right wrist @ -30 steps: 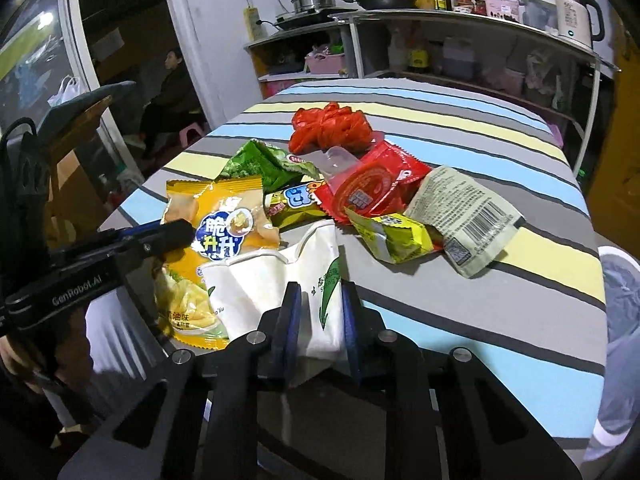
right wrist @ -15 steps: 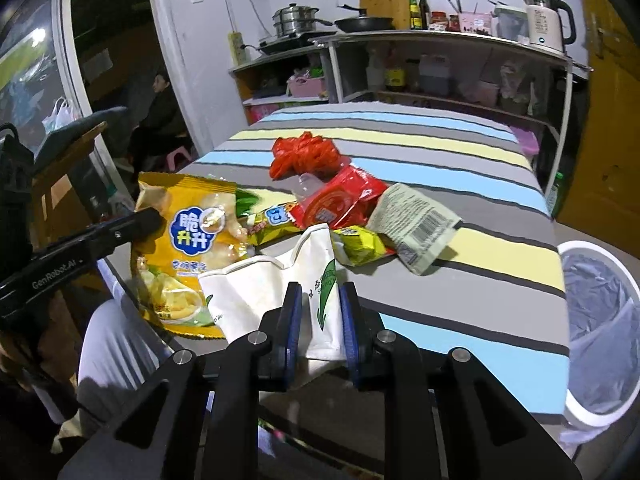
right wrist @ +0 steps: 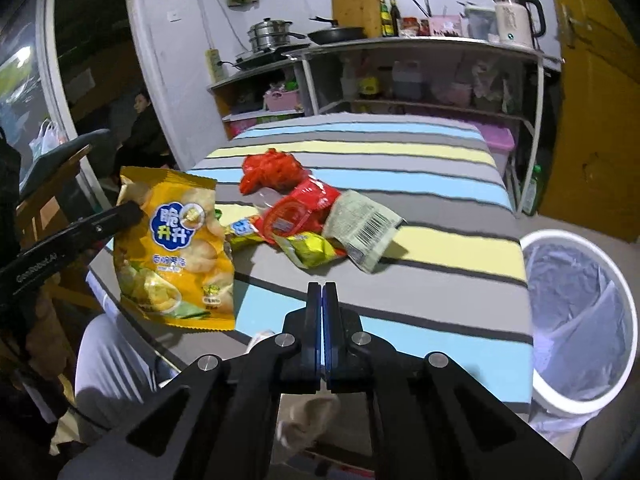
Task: Collect trash
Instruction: 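Lift both bags off the table and carry them toward the white bin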
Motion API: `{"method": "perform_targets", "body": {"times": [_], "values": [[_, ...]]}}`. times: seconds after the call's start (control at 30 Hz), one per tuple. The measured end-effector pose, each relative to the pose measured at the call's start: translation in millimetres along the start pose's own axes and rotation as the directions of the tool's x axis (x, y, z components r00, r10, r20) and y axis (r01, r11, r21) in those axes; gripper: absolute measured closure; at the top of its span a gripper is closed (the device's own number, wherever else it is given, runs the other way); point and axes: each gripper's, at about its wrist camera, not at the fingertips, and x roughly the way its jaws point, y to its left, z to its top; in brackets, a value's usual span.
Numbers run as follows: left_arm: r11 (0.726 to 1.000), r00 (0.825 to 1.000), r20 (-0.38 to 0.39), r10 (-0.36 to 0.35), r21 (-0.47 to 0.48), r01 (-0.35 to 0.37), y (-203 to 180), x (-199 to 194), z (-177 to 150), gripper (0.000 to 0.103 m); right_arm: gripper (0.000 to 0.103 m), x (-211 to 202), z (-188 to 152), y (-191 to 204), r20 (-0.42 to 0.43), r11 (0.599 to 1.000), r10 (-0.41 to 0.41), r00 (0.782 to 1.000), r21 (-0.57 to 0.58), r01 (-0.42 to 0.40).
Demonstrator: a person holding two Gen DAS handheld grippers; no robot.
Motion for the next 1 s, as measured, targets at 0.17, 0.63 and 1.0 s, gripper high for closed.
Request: {"method": "perform_targets", "body": {"times": [0.17,0.63,1.0], "values": [[1.000,1.000,-0.005,-0.006,0.001,0.006,0,3,1,0.100,0.081,-4,-2,-9,-0.023,0.998,0.059,0.998,0.008,-0.058],[1.000,1.000,-0.004,-0.024,0.004,0.024,-6,-2,-2,0.100,0.058,-37,-41,52,-0.043,0.908,0.131,0.990,-0.395,-0.137],[1.000,1.000,0.003,-0.028,-0.005,0.028,-5,-11,-3,0.100,0.085,-20,-45,49,-0.045,0.884,0.001,0.999,-0.467,-0.022]]}}
